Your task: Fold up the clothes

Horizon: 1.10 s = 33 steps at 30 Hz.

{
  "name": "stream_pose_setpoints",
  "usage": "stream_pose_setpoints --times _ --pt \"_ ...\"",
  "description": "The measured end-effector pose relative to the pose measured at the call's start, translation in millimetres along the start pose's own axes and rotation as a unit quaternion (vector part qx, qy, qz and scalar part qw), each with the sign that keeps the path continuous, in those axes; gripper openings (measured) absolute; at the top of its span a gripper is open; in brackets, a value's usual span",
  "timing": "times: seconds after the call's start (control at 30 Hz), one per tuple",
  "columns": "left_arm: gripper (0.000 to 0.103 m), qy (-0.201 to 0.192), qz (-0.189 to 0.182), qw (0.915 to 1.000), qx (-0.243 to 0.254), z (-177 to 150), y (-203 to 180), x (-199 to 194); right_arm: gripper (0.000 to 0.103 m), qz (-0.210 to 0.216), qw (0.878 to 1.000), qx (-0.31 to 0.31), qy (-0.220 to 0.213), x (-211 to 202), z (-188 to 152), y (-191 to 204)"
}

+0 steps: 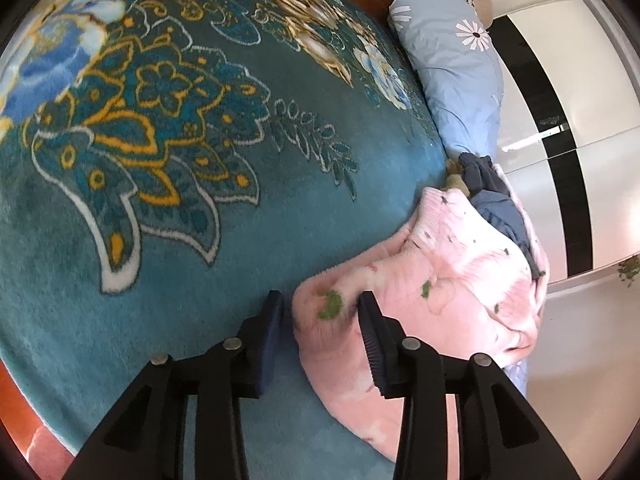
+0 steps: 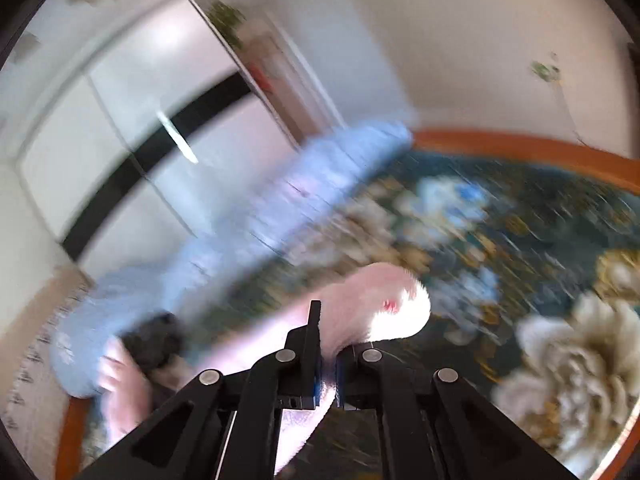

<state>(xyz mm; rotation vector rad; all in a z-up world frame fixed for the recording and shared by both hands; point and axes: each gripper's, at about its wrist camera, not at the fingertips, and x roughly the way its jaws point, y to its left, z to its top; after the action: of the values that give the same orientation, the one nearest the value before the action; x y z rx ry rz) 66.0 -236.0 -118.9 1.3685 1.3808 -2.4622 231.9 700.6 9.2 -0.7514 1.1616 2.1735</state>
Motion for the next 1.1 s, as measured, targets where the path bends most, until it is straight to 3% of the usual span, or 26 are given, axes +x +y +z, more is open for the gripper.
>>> stream_pose_setpoints --times 0.27,0.4,0.5,0.57,0.63,0.77,0.93,1.0,1.1 --pt "0.059 0.003 -0.022 0.9995 0.025 -8.0 -4.1 -4.3 0.005 -0.044 0.998 0.039 0.032 15.9 -22.1 -64.8" --pt "0.061 0.000 -0.029 0.9982 0.053 -10.3 -15.8 2.5 0.005 -0.048 0.998 0.033 0.036 19.7 -19.0 -63.6" --pt "0.052 -0.010 0.001 0.9988 0.048 -8.6 -19.8 6.7 0.005 -0.052 0.998 0.022 0.038 19.1 -20.1 -56.1" --pt "0.026 -0.020 0.027 0.9987 0.039 -6.9 -21.0 8.3 0.005 -0.055 0.998 0.014 0.040 18.2 -21.5 -50.7" --pt "0.016 -0.026 0.029 0.9991 0.018 -4.6 -18.9 6.6 0.005 -0.054 0.998 0.003 0.036 13.4 -22.5 -45.9" --pt "0.013 -0.065 0.016 0.9967 0.046 -6.9 -35.2 -21.4 0.005 -0.046 0.999 -0.020 0.022 -1.3 -23.9 -37.4" --pt "0.013 -0.102 -0.030 0.9914 0.076 -8.6 -42.3 -66.5 0.005 -0.033 0.998 -0.045 -0.009 -32.7 -26.6 -38.0" --pt "0.013 -0.094 -0.010 0.9927 0.075 -9.8 -31.0 -60.2 0.005 -0.050 0.998 -0.046 -0.001 -28.9 -29.0 -46.2" --pt "0.013 -0.049 0.010 0.9985 0.021 -11.3 -0.8 -35.9 0.005 -0.077 0.996 -0.013 0.038 -4.7 -34.5 -68.8"
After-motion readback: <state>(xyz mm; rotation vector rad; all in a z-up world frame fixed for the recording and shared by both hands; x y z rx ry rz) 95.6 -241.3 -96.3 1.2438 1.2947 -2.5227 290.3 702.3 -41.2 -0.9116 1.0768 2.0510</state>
